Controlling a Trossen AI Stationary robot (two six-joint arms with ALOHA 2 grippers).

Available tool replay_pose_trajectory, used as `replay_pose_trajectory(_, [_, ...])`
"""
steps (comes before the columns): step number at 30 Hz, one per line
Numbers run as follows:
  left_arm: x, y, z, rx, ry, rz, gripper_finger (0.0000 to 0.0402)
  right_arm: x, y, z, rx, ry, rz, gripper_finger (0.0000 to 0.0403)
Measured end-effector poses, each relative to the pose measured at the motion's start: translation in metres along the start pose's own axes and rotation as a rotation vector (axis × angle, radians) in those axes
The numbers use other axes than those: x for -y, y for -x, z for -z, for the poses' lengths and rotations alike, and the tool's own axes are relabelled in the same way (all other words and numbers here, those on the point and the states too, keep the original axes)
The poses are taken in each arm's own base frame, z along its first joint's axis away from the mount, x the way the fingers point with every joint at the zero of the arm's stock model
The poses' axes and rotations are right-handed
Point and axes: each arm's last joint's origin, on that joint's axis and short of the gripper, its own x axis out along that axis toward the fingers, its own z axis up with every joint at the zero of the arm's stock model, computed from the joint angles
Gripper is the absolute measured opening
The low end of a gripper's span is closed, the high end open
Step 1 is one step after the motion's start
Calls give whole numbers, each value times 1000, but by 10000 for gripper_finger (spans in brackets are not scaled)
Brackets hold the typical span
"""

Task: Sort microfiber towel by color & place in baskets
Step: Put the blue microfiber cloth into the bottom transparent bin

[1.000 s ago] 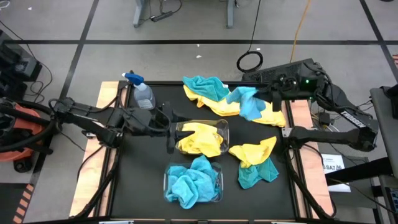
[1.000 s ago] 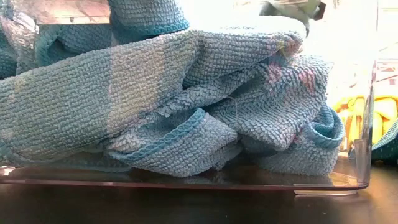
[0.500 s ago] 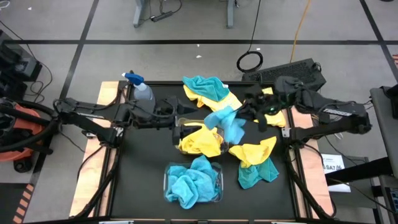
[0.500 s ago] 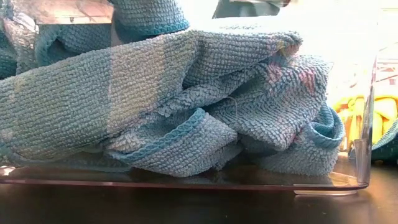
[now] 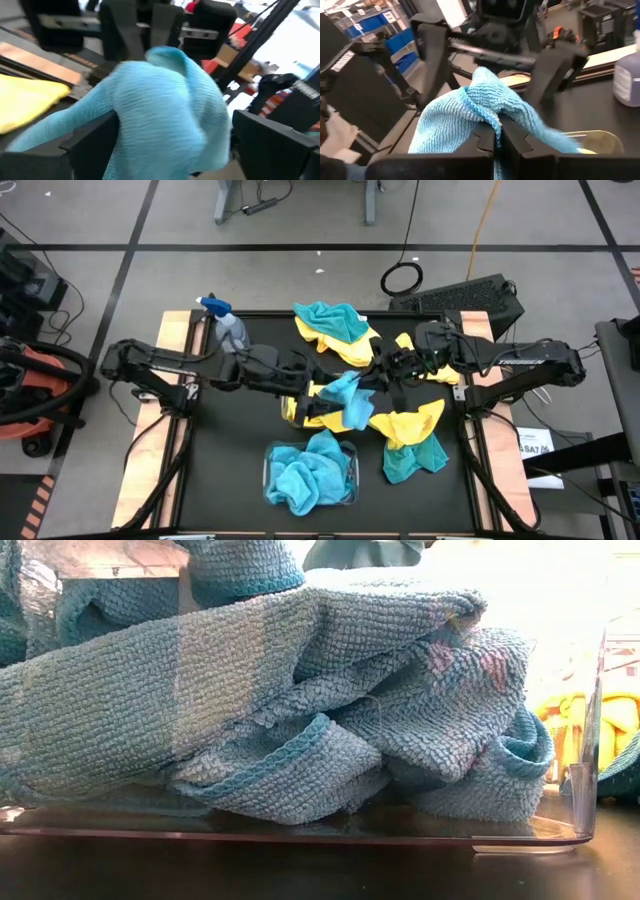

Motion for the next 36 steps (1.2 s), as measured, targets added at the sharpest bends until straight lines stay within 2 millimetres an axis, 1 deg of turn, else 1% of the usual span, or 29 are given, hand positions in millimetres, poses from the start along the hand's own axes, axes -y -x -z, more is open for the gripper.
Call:
replay_pose_trajectory(7, [-9,-18,14,-41,83,10,388,0,0,0,21,18,64,0])
replay_pose_trajectory(9, [-11,-21,17,-44,96,-2,374,1,0,0,23,23,67,0])
replay_pose_trajectory(11, [-12,-23,18,-39,95,-12,349,1,0,0,22,28,67,0])
replay_pose_trajectory(13, [-12,-23,18,-29,95,-27,312,1,0,0,23,30,67,0])
replay_pose_trajectory(15, [-12,-23,17,-15,81,-36,266,1,0,0,25,31,69,0])
replay_pose_trajectory(18, [-13,-23,16,-10,48,-47,181,1,0,0,16,29,66,0])
replay_pose_trajectory(22, [-10,-22,16,-11,9,-30,56,2,0,4,-27,14,70,0])
replay_pose_trajectory(23, [-9,-22,17,-16,1,-18,31,1,0,6,-43,7,62,0])
replay_pose_trajectory(24, [-7,-22,18,-24,-2,-2,20,1,0,7,-56,-1,53,0])
replay_pose_trajectory(26, [-4,-22,20,-45,2,33,19,-1,0,10,-80,-17,49,6])
replay_pose_trajectory(29, [7,-18,24,-100,12,101,20,-4,-1,16,-135,-30,48,29])
replay_pose_trajectory(32, [23,-9,26,-153,11,166,16,-8,-1,23,-190,-32,52,67])
replay_pose_trajectory(36, [43,0,34,-225,27,230,14,-12,0,30,-252,-30,47,127])
